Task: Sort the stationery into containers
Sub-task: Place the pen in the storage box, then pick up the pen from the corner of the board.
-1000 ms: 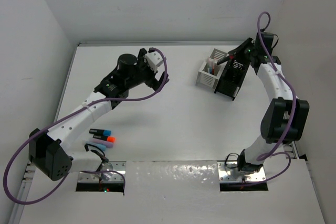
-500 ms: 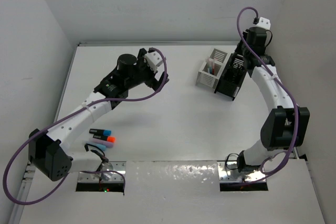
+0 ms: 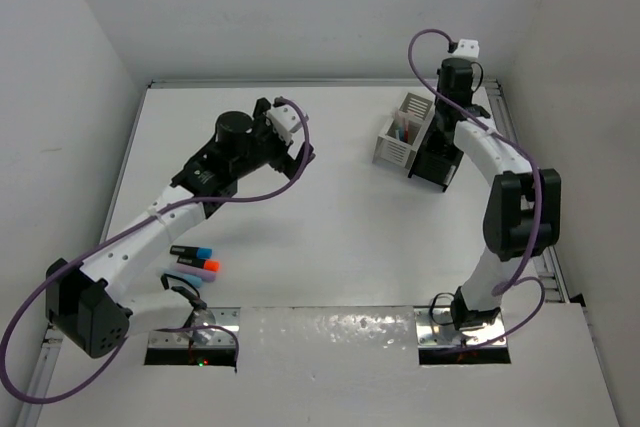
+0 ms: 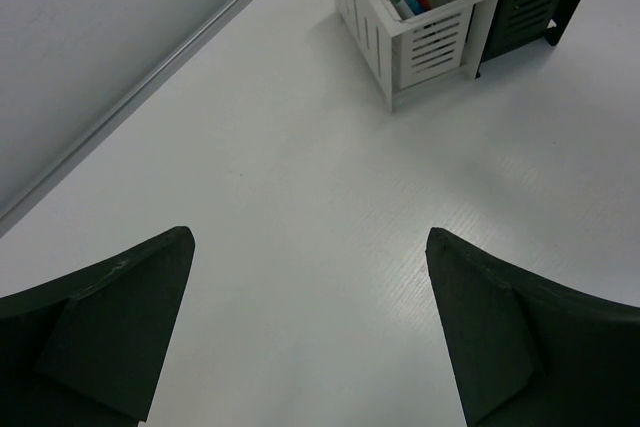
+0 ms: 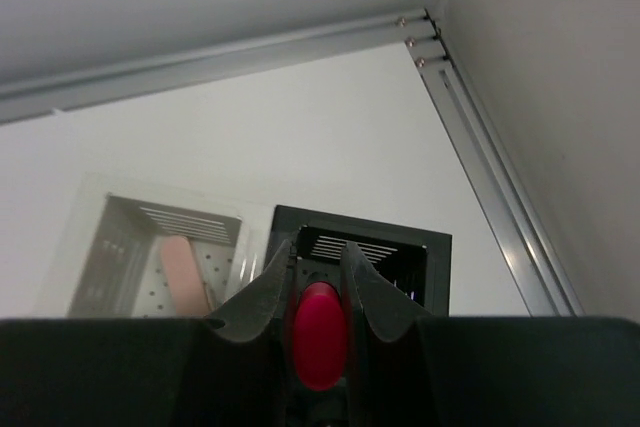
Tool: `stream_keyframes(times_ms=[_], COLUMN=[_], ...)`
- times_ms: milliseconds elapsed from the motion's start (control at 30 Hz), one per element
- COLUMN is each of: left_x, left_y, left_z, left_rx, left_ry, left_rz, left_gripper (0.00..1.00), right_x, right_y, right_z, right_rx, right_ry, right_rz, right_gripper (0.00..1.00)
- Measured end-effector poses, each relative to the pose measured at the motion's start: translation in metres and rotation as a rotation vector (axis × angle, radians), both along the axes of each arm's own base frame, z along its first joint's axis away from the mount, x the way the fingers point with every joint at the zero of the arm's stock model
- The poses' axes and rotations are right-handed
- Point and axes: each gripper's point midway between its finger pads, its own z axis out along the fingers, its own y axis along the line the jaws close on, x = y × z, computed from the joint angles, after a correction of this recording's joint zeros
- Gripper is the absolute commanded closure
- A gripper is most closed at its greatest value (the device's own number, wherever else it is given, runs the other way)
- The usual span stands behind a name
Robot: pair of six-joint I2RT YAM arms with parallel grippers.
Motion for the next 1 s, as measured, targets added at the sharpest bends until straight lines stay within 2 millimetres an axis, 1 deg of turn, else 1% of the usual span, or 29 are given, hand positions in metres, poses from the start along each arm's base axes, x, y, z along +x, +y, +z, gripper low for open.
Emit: stream_keyframes(times_ms=[67, 133, 200, 300, 333, 400, 433, 500, 533, 667, 800, 833, 867, 933, 967, 1000], left_x=[0.001, 0.003, 0.004, 0.003, 0.002, 0.002, 0.003, 0.003, 0.004, 0.005, 0.009, 0.01, 0.012, 0.018, 0.023, 0.028], left_y=[0.004, 0.007, 0.01, 0.013, 0.013, 0.013, 0.014, 0.015, 0.015, 0.017, 0.024, 0.027, 0.032, 0.045, 0.054, 0.064], left_z=[-0.001, 0.001, 0.002, 0.001, 0.001, 0.001, 0.001, 0.001, 0.001, 0.001, -0.001, -0.003, -0.005, -0.014, -0.02, -0.026], left_rx=[-0.001, -0.004, -0.007, -0.01, -0.011, -0.012, -0.013, -0.015, -0.017, -0.022, -0.026, -0.021, -0.013, 0.021, 0.044, 0.071], left_ry=[0.004, 0.001, -0.002, -0.001, 0.001, 0.001, 0.003, 0.005, 0.007, 0.011, 0.022, 0.029, 0.038, 0.07, 0.096, 0.125], left_rz=[0.016, 0.031, 0.04, 0.047, 0.048, 0.051, 0.054, 0.06, 0.064, 0.077, 0.128, 0.149, 0.174, 0.236, 0.277, 0.314], left_gripper=[0.0, 0.0, 0.0, 0.0, 0.0, 0.0, 0.0, 0.0, 0.0, 0.0, 0.0, 0.0, 0.0, 0.0, 0.07, 0.14], right_x=[0.002, 0.001, 0.001, 0.002, 0.002, 0.0, -0.001, -0.002, -0.002, 0.001, 0.002, 0.0, -0.002, -0.008, -0.011, -0.015], right_y=[-0.004, -0.008, -0.011, -0.014, -0.015, -0.017, -0.018, -0.018, -0.018, -0.016, -0.009, -0.005, -0.001, 0.01, 0.02, 0.032], right_z=[-0.02, -0.034, -0.045, -0.052, -0.053, -0.056, -0.056, -0.057, -0.057, -0.051, -0.039, -0.034, -0.028, -0.012, 0.0, 0.012], right_rx=[-0.004, -0.007, -0.009, 0.0, 0.005, 0.019, 0.025, 0.041, 0.047, 0.064, 0.085, 0.089, 0.093, 0.101, 0.108, 0.112], right_ry=[0.044, 0.082, 0.109, 0.129, 0.132, 0.14, 0.141, 0.144, 0.147, 0.149, 0.13, 0.128, 0.124, 0.105, 0.087, 0.071], right_rz=[-0.009, -0.017, -0.024, -0.033, -0.036, -0.047, -0.049, -0.055, -0.056, -0.04, -0.011, 0.003, 0.016, 0.05, 0.078, 0.117], right_gripper=[1.0, 1.0, 1.0, 1.0, 0.95, 0.81, 0.66, 0.56, 0.48, 0.41, 0.41, 0.45, 0.5, 0.64, 0.77, 0.79])
